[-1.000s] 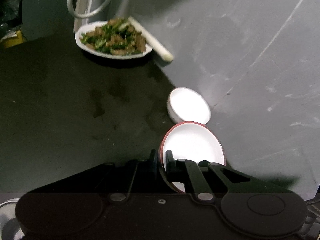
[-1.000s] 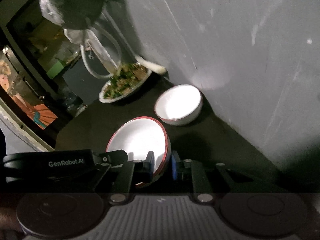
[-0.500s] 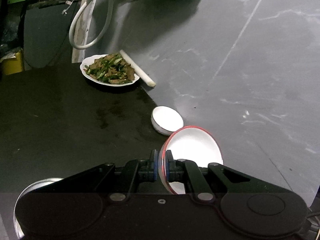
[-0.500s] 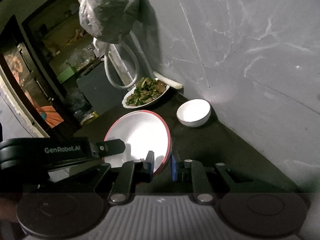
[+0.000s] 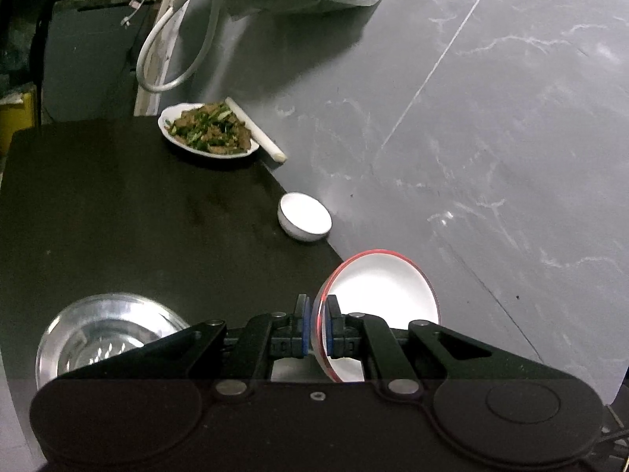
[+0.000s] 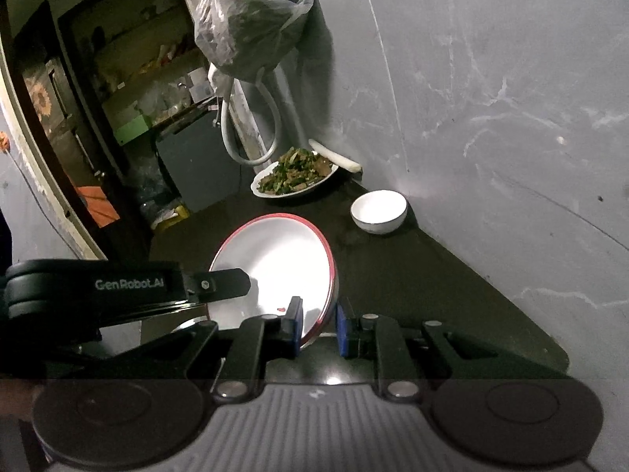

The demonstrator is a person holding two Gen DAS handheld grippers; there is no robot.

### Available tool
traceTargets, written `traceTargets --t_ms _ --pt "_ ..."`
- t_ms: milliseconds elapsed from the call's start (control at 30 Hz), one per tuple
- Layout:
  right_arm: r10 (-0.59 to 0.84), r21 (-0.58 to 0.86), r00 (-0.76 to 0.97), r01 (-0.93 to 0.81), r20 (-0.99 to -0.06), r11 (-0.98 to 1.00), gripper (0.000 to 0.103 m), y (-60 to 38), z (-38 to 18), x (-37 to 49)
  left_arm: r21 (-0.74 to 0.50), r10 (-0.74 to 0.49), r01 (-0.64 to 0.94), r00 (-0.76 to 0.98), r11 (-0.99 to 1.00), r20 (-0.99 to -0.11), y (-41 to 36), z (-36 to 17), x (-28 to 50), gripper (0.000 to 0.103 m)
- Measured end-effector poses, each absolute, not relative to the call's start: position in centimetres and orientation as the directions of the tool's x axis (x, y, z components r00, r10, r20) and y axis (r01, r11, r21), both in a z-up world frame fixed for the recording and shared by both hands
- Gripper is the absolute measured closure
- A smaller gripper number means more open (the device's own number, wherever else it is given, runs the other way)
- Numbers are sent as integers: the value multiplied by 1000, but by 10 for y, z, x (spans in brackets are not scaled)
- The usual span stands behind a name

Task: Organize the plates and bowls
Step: 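Lift the white bowl with both grippers and carry it over the steel bowl, then lower the white bowl into the steel bowl and open both grippers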

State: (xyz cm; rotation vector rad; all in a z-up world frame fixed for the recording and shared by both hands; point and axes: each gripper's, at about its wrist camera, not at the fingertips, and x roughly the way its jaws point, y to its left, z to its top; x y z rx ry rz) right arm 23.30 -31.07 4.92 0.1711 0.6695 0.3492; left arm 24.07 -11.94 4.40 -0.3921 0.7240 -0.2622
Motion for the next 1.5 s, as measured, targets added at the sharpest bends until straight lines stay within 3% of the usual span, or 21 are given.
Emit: traceTargets --t_ms 300,967,1500 --pt "384 300 679 -245 -625 922 84 -323 33 223 -407 -388 133 657 904 -646 -129 25 226 96" --pt "445 353 487 -272 -751 895 84 -321 -18 265 -330 -286 7 517 944 -807 -134 -30 247 96" --pt "449 360 394 -282 -802 889 81 -320 -35 284 -300 -262 -19 438 954 -860 -143 -49 264 93"
